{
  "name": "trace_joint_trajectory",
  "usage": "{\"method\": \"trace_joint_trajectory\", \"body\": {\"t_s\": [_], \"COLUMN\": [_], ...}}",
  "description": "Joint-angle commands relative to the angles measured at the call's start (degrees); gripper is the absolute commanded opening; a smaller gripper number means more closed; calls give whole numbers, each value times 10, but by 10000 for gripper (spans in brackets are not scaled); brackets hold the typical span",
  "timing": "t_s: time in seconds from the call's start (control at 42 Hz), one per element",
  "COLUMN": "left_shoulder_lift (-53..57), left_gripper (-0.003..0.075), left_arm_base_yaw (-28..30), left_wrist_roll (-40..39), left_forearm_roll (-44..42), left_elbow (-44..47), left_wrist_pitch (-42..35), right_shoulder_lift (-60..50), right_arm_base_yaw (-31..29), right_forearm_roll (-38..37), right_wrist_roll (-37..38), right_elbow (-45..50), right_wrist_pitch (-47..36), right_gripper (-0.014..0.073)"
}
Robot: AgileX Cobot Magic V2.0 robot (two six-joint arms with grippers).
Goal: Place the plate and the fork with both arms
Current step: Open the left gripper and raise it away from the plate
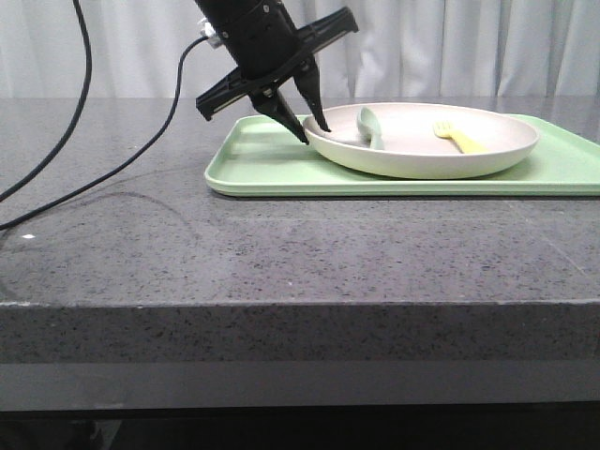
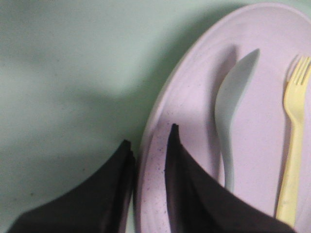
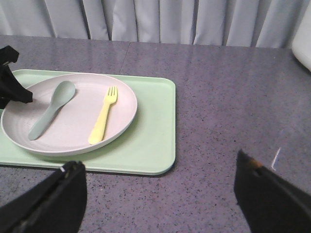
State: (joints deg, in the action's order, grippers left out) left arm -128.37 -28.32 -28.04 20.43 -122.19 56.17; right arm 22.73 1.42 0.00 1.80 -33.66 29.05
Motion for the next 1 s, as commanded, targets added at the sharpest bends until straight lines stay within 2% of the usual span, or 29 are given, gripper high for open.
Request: {"method": "trace_joint_trajectory", "body": {"t_s": [0.0,0.095,0.262,0.357,0.499,0.595,0.761,0.88,0.975], "left_shoulder_lift": [42,42,62,85,129,168,250,312,373], "left_gripper": [290,325,326,326,326,326,326,326,326], "left_arm_base_yaw": [-7,-7,-10,-23,-59,-89,-122,-112,-97], "left_wrist_roll": [-9,7,87,117,119,135,193,220,260], "left_forearm_roll": [16,13,-23,-100,-234,-279,-275,-240,-198], "left_elbow": [-20,-20,-20,-20,-7,22,90,143,210], "left_wrist_pitch": [-20,-9,27,54,92,89,63,58,23], "right_shoulder_lift": [10,10,10,10,10,10,10,10,10], "right_arm_base_yaw": [-3,-3,-3,-3,-3,-3,-3,-3,-3], "right_forearm_roll": [-7,-7,-7,-7,-7,-7,-7,-7,-7], "right_wrist_roll": [-2,-2,-2,-2,-2,-2,-2,-2,-2], "right_elbow": [-19,-19,-19,-19,-19,-19,-19,-19,-19], "right_wrist_pitch": [-43,-43,-43,-43,-43,-43,-43,-43,-43], "right_gripper": [636,636,636,636,636,636,636,636,636]}}
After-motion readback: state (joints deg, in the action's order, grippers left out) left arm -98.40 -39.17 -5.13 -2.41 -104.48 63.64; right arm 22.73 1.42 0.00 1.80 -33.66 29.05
